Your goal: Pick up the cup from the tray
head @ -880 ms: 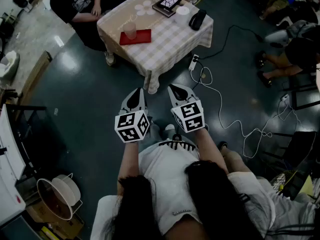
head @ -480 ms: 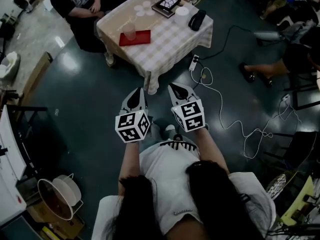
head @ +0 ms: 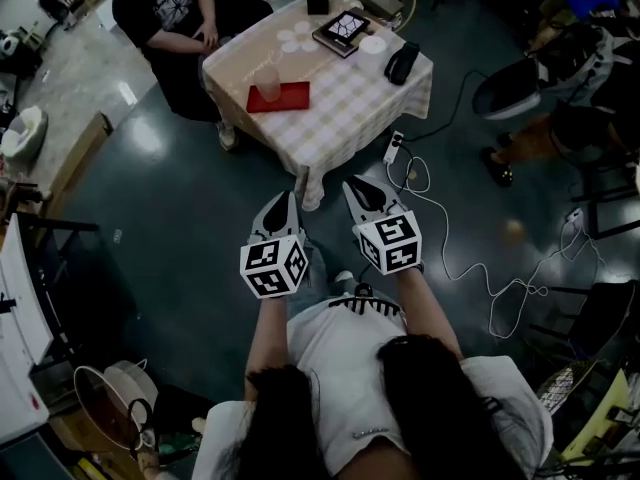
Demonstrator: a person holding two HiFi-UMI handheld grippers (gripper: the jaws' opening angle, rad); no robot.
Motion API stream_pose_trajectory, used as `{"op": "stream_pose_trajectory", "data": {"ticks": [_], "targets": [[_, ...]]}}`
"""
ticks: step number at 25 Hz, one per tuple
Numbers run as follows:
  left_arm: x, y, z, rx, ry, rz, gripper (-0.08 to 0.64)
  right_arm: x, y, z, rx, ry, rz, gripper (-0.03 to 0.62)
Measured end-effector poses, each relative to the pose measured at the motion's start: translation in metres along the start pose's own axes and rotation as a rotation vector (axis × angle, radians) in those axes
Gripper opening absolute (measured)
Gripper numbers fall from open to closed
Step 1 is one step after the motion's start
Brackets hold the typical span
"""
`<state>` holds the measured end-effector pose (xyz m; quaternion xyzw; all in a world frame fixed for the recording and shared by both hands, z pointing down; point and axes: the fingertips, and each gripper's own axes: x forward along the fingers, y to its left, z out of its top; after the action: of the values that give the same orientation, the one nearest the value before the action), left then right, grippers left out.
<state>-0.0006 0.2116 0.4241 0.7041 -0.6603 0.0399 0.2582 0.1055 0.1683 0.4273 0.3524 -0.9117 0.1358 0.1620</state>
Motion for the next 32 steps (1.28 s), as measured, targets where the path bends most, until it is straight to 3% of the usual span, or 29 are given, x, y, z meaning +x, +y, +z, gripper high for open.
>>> {"op": "stream_pose_trajectory", "data": {"ticks": [3,5,10,32], "targets": [[0.012,0.007,0.006,-0.003,0.005,-0.007,0.006,0.013,0.001,0.006,-0.001,0.001,0.022,0.101],[0.020,0.014,0.011,-0.007,0.009,-0.008,0.006,0.022,0.001,0.012,0.002,-0.002,0.030,0.118],[0.048,0.025,0.036,-0.001,0.007,-0.028,0.006,0.047,-0.012,0.038,0.001,-0.023,0.013,0.138],[0.129,0.102,0.088,0.037,0.080,-0.068,0.006,0.166,-0.019,0.075,0.028,0.015,-0.005,0.230]]}}
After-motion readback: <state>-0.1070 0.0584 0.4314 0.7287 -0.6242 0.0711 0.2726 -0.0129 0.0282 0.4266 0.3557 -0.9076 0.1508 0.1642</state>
